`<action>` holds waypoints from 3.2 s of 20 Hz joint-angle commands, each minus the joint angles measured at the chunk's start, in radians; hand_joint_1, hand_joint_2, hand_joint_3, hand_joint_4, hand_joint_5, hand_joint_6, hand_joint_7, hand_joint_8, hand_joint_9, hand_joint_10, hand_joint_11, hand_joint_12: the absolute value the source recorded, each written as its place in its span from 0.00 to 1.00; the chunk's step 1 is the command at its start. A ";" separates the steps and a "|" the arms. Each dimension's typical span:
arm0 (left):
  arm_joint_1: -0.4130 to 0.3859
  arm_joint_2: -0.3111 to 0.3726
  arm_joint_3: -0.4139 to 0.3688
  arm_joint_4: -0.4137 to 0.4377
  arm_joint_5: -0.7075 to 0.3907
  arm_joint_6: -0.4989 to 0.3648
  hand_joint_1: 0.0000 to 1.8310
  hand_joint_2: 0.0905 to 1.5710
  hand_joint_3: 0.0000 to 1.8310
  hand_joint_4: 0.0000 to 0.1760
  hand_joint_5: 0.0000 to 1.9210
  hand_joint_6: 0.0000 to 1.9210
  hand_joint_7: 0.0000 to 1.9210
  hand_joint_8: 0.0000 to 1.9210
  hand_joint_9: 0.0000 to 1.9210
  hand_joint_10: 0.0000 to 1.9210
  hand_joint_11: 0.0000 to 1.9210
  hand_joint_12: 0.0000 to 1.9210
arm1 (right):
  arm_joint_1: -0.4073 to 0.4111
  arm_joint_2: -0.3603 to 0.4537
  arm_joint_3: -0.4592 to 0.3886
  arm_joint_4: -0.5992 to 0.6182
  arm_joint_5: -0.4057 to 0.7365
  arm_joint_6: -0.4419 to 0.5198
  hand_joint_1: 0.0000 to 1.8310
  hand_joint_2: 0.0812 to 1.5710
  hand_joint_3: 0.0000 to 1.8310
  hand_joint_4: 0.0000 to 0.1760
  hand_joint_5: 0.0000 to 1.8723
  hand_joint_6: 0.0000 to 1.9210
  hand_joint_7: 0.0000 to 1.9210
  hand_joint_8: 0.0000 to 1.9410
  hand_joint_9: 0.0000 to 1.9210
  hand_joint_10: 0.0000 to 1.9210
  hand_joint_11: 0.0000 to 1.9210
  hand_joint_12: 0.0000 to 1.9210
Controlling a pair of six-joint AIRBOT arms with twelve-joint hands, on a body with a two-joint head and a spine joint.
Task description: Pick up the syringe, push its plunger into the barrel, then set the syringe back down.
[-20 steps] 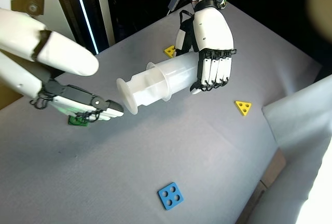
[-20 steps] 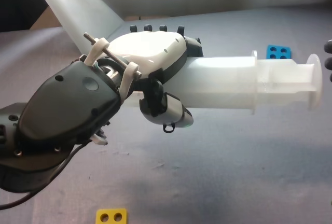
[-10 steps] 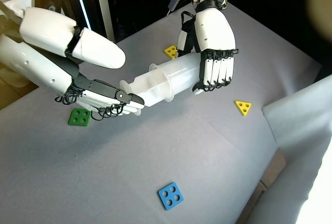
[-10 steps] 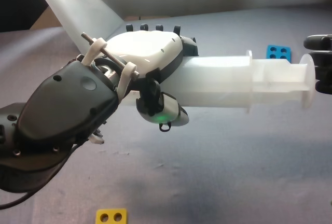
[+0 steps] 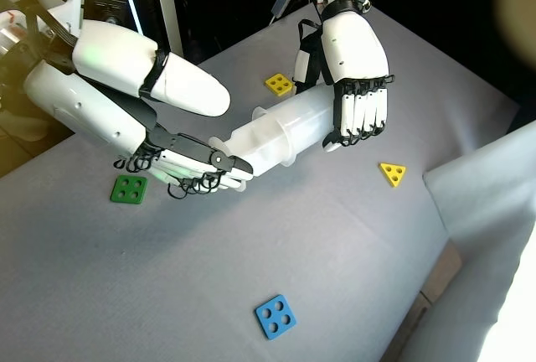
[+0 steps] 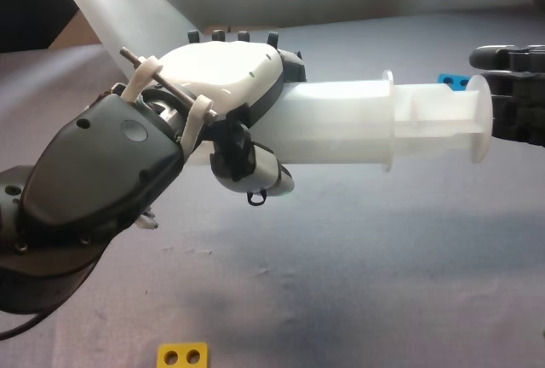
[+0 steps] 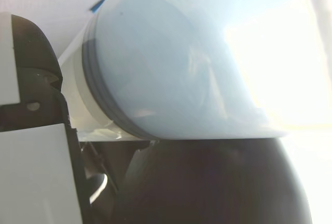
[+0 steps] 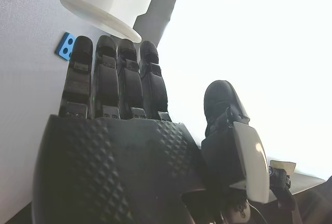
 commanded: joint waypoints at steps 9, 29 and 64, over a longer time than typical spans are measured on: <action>-0.017 -0.007 -0.007 0.087 -0.005 -0.024 0.72 0.80 0.00 0.00 0.35 0.67 0.36 0.82 0.30 0.88 0.19 0.85 | 0.039 -0.116 0.046 -0.017 0.050 -0.028 0.00 0.79 0.00 0.00 0.16 0.00 0.13 0.00 0.09 0.00 0.00 0.23; -0.032 -0.007 -0.005 0.076 0.009 -0.021 0.73 0.79 0.00 0.00 0.34 0.68 0.38 0.79 0.32 0.86 0.21 0.86 | 0.120 -0.327 0.102 -0.018 0.050 -0.168 0.00 0.79 0.00 0.00 0.17 0.00 0.14 0.00 0.10 0.00 0.00 0.24; 0.099 -0.058 0.037 0.357 0.051 -0.142 0.73 0.79 0.00 0.00 0.35 0.68 0.39 0.77 0.32 0.85 0.20 0.85 | 0.224 0.262 0.196 -0.206 0.846 -1.227 0.00 0.80 0.00 0.00 0.19 0.00 0.15 0.00 0.09 0.00 0.00 0.21</action>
